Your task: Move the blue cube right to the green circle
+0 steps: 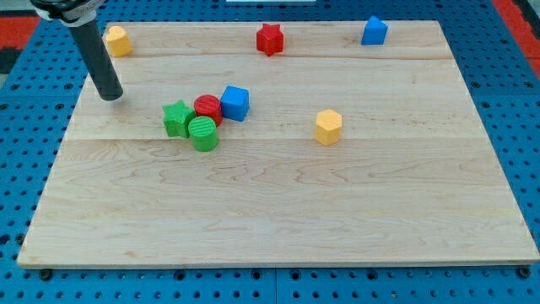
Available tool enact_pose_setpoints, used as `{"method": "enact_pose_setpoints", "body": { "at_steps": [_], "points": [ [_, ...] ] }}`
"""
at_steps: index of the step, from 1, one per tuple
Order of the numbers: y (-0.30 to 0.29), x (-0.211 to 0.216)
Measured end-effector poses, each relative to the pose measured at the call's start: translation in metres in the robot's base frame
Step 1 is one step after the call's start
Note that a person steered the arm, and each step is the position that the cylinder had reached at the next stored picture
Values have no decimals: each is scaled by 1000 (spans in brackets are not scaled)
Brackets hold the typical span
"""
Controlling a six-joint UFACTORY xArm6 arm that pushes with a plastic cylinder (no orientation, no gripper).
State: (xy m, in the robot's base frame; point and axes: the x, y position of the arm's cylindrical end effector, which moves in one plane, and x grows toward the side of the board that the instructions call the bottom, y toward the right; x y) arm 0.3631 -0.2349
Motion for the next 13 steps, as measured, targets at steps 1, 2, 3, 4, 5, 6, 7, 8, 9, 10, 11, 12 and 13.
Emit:
{"method": "enact_pose_setpoints", "body": {
  "at_steps": [1, 2, 3, 4, 5, 6, 7, 8, 9, 10, 11, 12, 13],
  "points": [
    [0, 0],
    [3, -2],
    [30, -18],
    [48, -29],
    [48, -28],
    [51, -28],
    [53, -28],
    [53, -28],
    [61, -28],
    [85, -28],
    [116, -34],
    [132, -37],
    [170, -37]
  ]
}}
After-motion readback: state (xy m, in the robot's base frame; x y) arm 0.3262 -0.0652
